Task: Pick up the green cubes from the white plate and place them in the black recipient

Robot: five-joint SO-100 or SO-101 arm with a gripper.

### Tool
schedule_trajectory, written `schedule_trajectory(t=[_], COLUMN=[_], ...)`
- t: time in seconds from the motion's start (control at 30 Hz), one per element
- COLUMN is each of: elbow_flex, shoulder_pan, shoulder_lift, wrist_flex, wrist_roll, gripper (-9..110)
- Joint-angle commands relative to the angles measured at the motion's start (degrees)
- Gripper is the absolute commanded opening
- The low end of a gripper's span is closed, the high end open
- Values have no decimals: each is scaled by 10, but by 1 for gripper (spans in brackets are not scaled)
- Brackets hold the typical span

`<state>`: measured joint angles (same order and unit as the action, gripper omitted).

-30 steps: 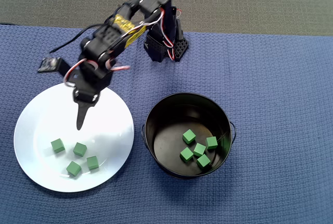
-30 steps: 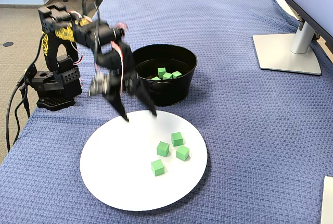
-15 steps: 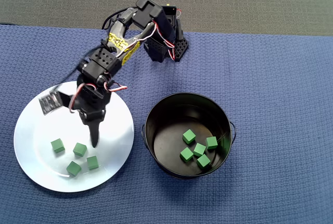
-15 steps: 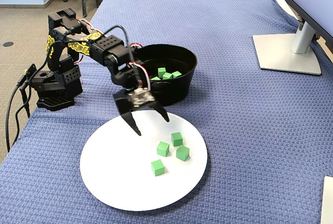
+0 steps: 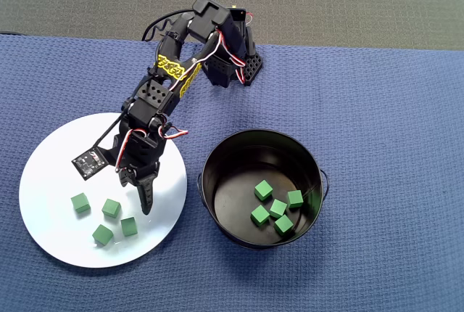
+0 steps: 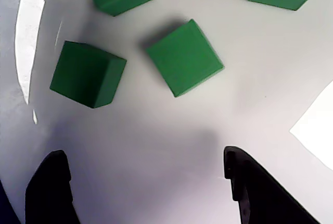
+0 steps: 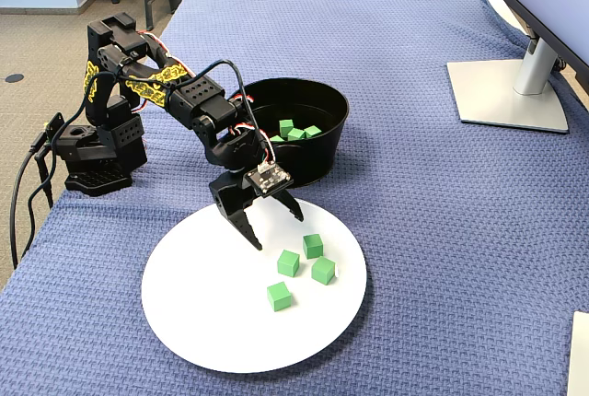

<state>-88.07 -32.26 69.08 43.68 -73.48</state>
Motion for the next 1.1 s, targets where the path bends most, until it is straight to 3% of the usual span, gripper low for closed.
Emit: schedule_trajectory(t=[0.0,0.4,1.07], elbow_flex=[60,183,207], shoulder_pan=[11,36,76], shoulder_lift=[18,-69,-100], wrist_flex=[51,65,56], wrist_roll=[-6,40,57], gripper=[32,32,28])
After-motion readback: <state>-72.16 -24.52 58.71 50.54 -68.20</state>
